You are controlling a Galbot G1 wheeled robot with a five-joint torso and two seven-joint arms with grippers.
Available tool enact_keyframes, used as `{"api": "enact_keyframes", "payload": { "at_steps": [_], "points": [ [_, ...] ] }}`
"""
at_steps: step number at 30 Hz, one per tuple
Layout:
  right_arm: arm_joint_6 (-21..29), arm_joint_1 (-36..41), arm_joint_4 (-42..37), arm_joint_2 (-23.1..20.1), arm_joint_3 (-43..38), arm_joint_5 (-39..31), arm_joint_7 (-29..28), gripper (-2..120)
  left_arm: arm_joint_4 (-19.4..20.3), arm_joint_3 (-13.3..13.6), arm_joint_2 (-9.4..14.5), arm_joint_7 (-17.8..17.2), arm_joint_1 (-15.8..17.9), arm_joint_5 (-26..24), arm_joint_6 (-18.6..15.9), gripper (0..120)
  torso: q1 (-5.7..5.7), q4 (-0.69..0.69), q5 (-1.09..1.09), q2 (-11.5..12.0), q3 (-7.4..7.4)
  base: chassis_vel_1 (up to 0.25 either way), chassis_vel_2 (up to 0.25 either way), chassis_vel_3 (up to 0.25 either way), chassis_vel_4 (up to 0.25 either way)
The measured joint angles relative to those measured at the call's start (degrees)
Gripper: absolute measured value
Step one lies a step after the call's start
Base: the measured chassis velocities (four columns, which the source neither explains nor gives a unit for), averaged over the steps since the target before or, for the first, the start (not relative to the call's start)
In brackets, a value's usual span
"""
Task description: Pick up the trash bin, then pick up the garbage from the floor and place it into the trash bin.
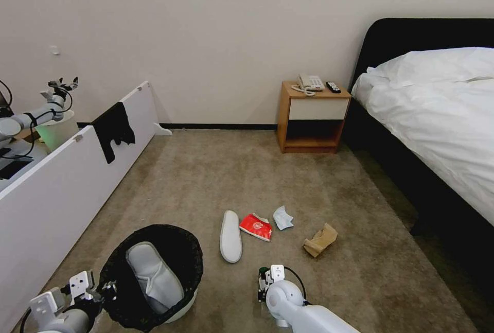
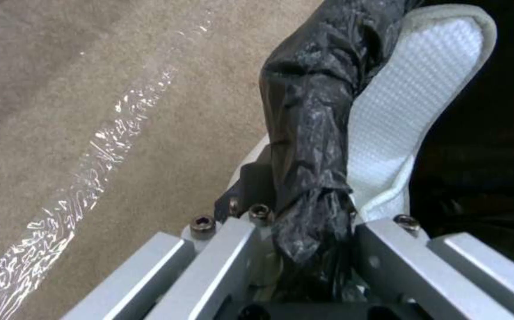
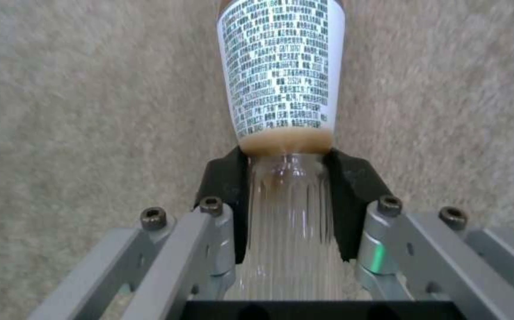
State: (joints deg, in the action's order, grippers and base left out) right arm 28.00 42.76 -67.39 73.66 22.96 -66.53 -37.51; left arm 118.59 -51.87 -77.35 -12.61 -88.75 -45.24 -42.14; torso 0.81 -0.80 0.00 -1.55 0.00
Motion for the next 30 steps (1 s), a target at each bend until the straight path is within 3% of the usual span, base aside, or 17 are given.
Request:
{"api": "enact_keyframes", "payload": {
  "at_steps": [4, 7, 10, 13, 16, 18, 22, 30],
  "points": [
    [-0.7, 0.2, -2.4, -1.3, -0.1, -0.5, 0.0, 26, 0.0, 0.1, 0.1, -0.2, 0.0, -0.2, 0.0, 2, 0.0, 0.01, -0.01, 0.0, 0.0, 0.0, 0.0, 0.0, 0.0],
    [-3.3, 0.9, -10.6, -6.7, -1.9, -0.4, 0.5, 26, 0.4, 0.2, 0.4, -1.1, 0.1, -1.3, 0.0, 2, 0.0, 0.02, -0.02, 0.0, 0.0, 0.0, 0.0, 0.0, 0.0],
    [-4.5, 1.3, -13.8, -9.3, -2.8, 0.2, 0.9, 26, 0.7, 0.3, 0.5, -2.0, 0.2, -2.5, 0.0, 2, 0.0, 0.0, 0.0, 0.0, 0.0, 0.0, 0.0, 0.0, 0.0],
    [-8.4, 1.8, -23.6, -15.4, -5.0, 2.8, 2.7, 26, 1.2, 0.4, 1.3, -3.6, 0.7, -4.8, 0.0, 2, 0.0, -0.03, 0.0, 0.0, 0.0, 0.0, 0.0, 0.0, 0.0],
    [-9.9, 1.8, -27.0, -16.9, -5.6, 3.8, 3.4, 26, 1.6, 0.4, 1.5, -4.2, 0.8, -5.7, 0.0, 2, 0.0, -0.01, 0.0, 0.0, 0.0, 0.0, 0.0, 0.0, 0.0],
    [-12.3, 1.2, -34.8, -19.8, -7.2, 5.6, 5.1, 26, 2.4, 0.4, 2.1, -5.0, 0.9, -7.2, 0.0, 2, 0.0, 0.0, -0.01, 0.0, 0.0, 0.0, 0.0, 0.0, 0.0],
    [-14.9, -1.6, -41.6, -21.8, -8.9, 6.8, 7.6, 26, 3.5, 0.4, 2.8, -5.5, 0.3, -8.4, 0.0, 2, 0.0, 0.0, -0.01, 0.0, 0.0, 0.0, 0.0, 0.0, 0.0],
    [-21.9, -7.8, -46.7, -23.0, -8.4, 7.7, 15.3, 26, 5.2, 1.1, 4.3, -6.2, -0.7, -9.8, 0.0, 2, 0.0, 0.0, 0.01, 0.0, 0.0, 0.0, 0.0, 0.0, 0.0]
  ]
}}
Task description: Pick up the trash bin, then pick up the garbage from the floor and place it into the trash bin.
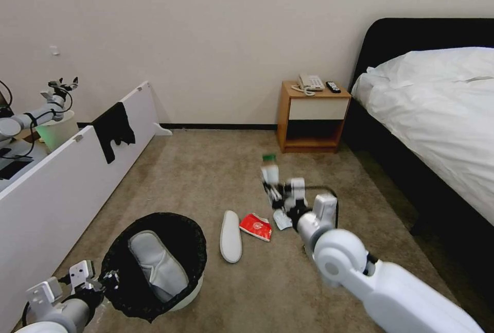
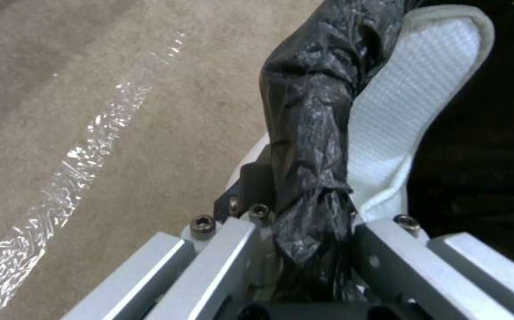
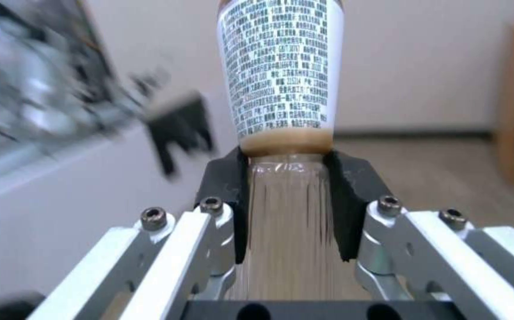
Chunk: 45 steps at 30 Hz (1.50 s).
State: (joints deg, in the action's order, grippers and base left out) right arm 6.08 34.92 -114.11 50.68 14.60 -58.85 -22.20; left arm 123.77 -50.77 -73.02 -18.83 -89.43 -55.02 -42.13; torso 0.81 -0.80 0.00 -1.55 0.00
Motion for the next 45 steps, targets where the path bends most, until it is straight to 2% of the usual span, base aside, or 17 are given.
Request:
{"api": "enact_keyframes", "payload": {
  "at_steps": [3, 4, 6, 10, 14, 15, 16, 18, 26, 35, 45],
  "points": [
    [-4.5, -2.9, -0.5, 0.2, 2.0, 0.4, 4.3, 26, 0.7, 0.5, 0.8, -0.2, -0.5, -0.5, 0.0, 2, 0.0, 0.0, 0.0, 0.0, 0.0, 0.0, 0.0, 0.0, 0.0],
    [-4.5, -2.9, -0.5, 0.2, 2.0, 0.4, 4.3, 26, 0.7, 0.5, 0.8, -0.2, -0.5, -0.5, 0.0, 2, 0.0, 0.0, 0.0, 0.0, 0.0, 0.0, 0.0, 0.0, 0.0],
    [-9.6, -6.0, 0.0, 1.2, 5.3, 1.2, 8.4, 26, 1.1, 1.1, 1.1, -0.2, -0.8, -0.5, 0.0, 2, 0.0, 0.0, 0.0, 0.0, 0.0, 0.0, 0.0, 0.0, 0.0],
    [-13.1, -9.4, 0.3, 2.5, 9.4, 1.2, 11.2, 26, 1.5, 1.6, 1.1, -0.2, -1.1, -0.4, 0.0, 2, 0.0, 0.0, 0.0, 0.0, 0.0, 0.0, 0.0, 0.0, 0.0],
    [-14.4, -12.2, 0.6, 3.5, 12.6, 1.1, 12.4, 26, 1.7, 1.8, 1.2, -0.2, -1.2, -0.2, 0.0, 2, 0.0, 0.0, 0.0, 0.0, 0.0, 0.0, 0.0, 0.0, 0.0],
    [-15.2, -14.8, 1.3, 4.4, 15.6, 1.0, 13.1, 26, 1.8, 1.8, 1.2, -0.2, -1.2, -0.2, 0.0, 2, 0.0, 0.01, 0.0, 0.0, 0.0, 0.0, 0.0, 0.0, 0.0],
    [-15.2, -14.8, 1.3, 4.4, 15.6, 1.0, 13.1, 26, 1.8, 1.8, 1.2, -0.2, -1.2, -0.2, 0.0, 2, 0.0, 0.01, 0.0, 0.0, 0.0, 0.0, 0.0, 0.0, 0.0],
    [-16.3, -18.9, 2.9, 6.4, 20.7, 0.9, 14.1, 26, 1.8, 2.0, 1.3, -0.2, -1.1, -0.1, 0.0, 2, 0.0, 0.01, 0.01, 0.0, 0.0, 0.0, 0.0, 0.0, 0.0],
    [-17.3, -21.7, 5.3, 9.5, 28.4, 1.1, 14.7, 26, 1.6, 2.2, 1.5, -0.1, -0.9, 0.0, 0.0, 2, 0.0, 0.0, 0.01, 0.0, 0.0, 0.0, 0.0, 0.0, 0.0],
    [-17.6, -21.8, 8.5, 13.8, 34.1, 2.0, 14.9, 26, 1.0, 2.3, 1.6, -0.1, -0.3, 0.0, 0.0, 2, 0.0, 0.01, 0.01, 0.0, 0.0, 0.0, 0.0, 0.0, 0.0],
    [-17.5, -19.9, 11.6, 14.4, 37.8, 3.1, 15.4, 26, 0.7, 2.3, 1.7, 0.0, 0.2, -0.3, 0.0, 2, 0.0, 0.0, 0.0, 0.0, 0.0, 0.0, 0.0, 0.0, 0.0]
  ]
}}
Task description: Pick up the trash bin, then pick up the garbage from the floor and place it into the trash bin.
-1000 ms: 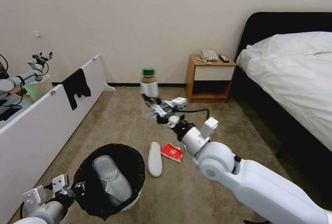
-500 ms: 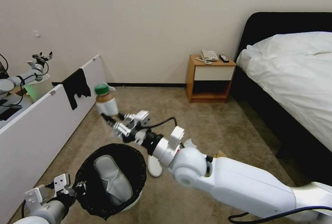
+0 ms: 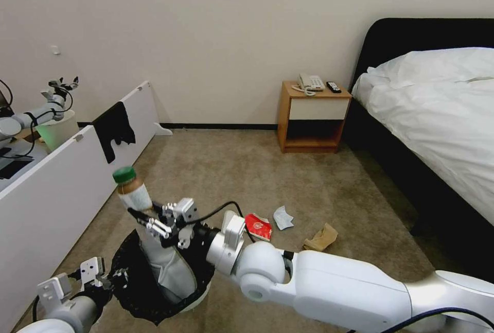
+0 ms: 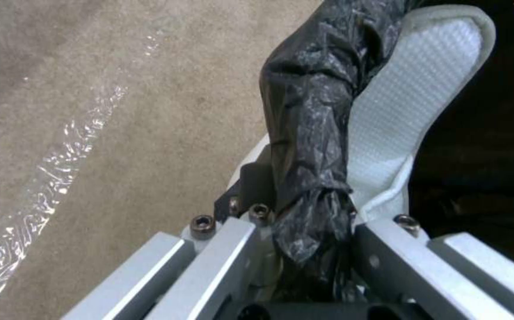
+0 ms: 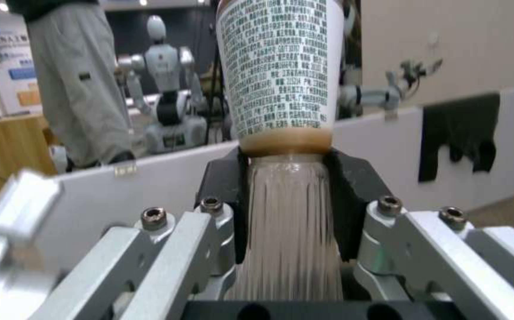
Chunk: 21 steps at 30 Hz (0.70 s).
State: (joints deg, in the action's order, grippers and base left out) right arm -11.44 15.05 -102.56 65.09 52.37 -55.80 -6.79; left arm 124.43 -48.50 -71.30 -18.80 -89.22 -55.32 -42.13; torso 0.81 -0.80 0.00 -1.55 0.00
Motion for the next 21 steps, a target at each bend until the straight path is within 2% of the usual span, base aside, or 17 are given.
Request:
{"api": "enact_keyframes", "payload": {
  "at_steps": [12, 21],
  "points": [
    [-0.3, 2.5, 4.0, 0.8, 2.8, 1.7, 0.0, 26, -0.1, -0.3, -0.1, 0.0, 0.2, -0.2, 0.0, 2, 0.0, 0.0, 0.0, 0.0, 0.0, 0.0, 0.0, 0.0, 0.0],
    [-1.0, 6.8, 6.3, -0.5, 3.0, 3.7, -0.1, 26, 0.2, -0.3, -0.3, 0.1, 0.1, -0.4, 0.0, 2, 0.0, 0.0, 0.0, 0.0, 0.01, 0.0, 0.0, 0.0, 0.0]
  ]
}}
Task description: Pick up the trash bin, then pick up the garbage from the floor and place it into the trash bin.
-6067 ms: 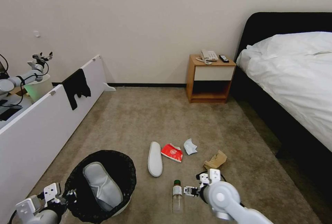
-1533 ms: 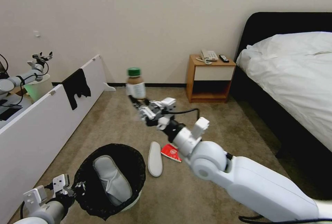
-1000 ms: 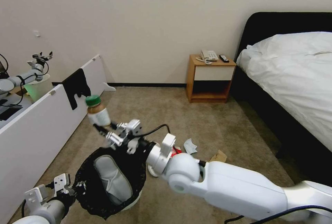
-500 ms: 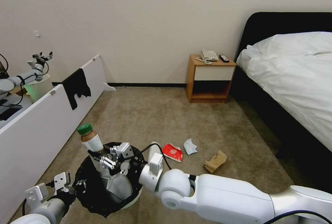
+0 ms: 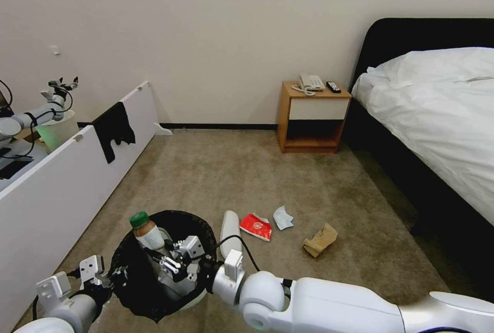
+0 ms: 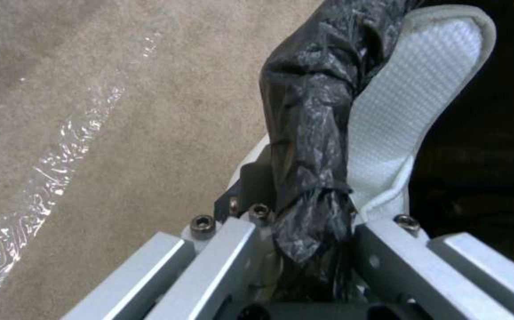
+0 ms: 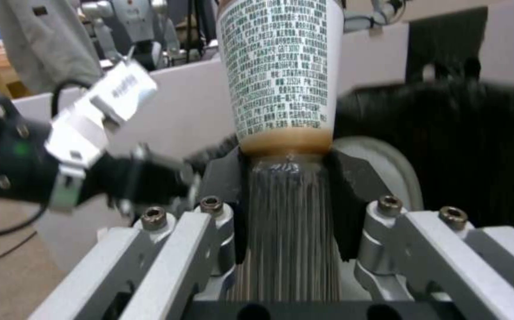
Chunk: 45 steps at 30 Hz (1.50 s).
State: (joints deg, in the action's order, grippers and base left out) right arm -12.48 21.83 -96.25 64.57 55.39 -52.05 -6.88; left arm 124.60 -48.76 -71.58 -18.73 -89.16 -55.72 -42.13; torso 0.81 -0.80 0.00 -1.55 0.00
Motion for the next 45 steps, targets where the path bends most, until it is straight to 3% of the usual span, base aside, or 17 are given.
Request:
{"api": "enact_keyframes", "payload": {
  "at_steps": [9, 20, 24, 26, 29, 37, 45],
  "points": [
    [-0.7, 1.8, 1.3, -0.4, -0.1, 1.9, -0.2, 26, -0.1, 0.0, -0.1, 0.1, -0.1, 0.1, 0.0, 2, 0.0, 0.0, 0.0, 0.0, 0.0, 0.0, 0.0, 0.0, 0.0],
    [-0.7, 2.2, 0.5, -2.2, -1.5, 2.6, -0.4, 66, -1.4, 0.4, -0.5, 0.1, 0.3, 0.6, 0.0, 2, 0.0, 0.0, 0.0, 0.0, 0.0, 0.0, 0.0, 0.0, 0.0],
    [-0.7, 2.2, 0.3, -2.3, -1.7, 2.6, -0.4, 74, -1.5, 0.4, -0.5, 0.1, 0.4, 0.6, 0.0, 2, 0.0, 0.0, 0.0, 0.0, 0.0, 0.0, 0.0, 0.0, 0.0],
    [-0.7, 2.0, 0.0, -2.3, -2.0, 2.6, -0.4, 88, -1.6, 0.4, -0.5, 0.1, 0.4, 0.6, 0.0, 2, 0.0, 0.0, 0.0, 0.0, 0.0, 0.0, 0.0, 0.0, 0.0],
    [-0.7, 2.0, -0.3, -2.4, -2.1, 2.7, -0.5, 96, -1.6, 0.4, -0.4, 0.1, 0.4, 0.6, 0.0, 2, 0.0, 0.0, 0.0, 0.0, 0.0, 0.0, 0.0, 0.0, 0.0],
    [-0.7, 2.0, -2.0, -2.9, -3.6, 2.7, -1.0, 100, -1.5, 0.2, -0.3, 0.1, 0.2, 0.6, 0.0, 2, 0.0, 0.0, 0.0, 0.0, 0.0, 0.0, 0.0, 0.0, 0.0],
    [-0.3, 1.2, -6.8, -4.8, -11.0, 0.5, -1.6, 100, -1.6, 0.0, -0.5, 0.1, 0.1, 1.0, 0.0, 2, 0.0, 0.0, 0.0, 0.0, 0.0, 0.0, 0.0, 0.0, 0.0]
  ]
}}
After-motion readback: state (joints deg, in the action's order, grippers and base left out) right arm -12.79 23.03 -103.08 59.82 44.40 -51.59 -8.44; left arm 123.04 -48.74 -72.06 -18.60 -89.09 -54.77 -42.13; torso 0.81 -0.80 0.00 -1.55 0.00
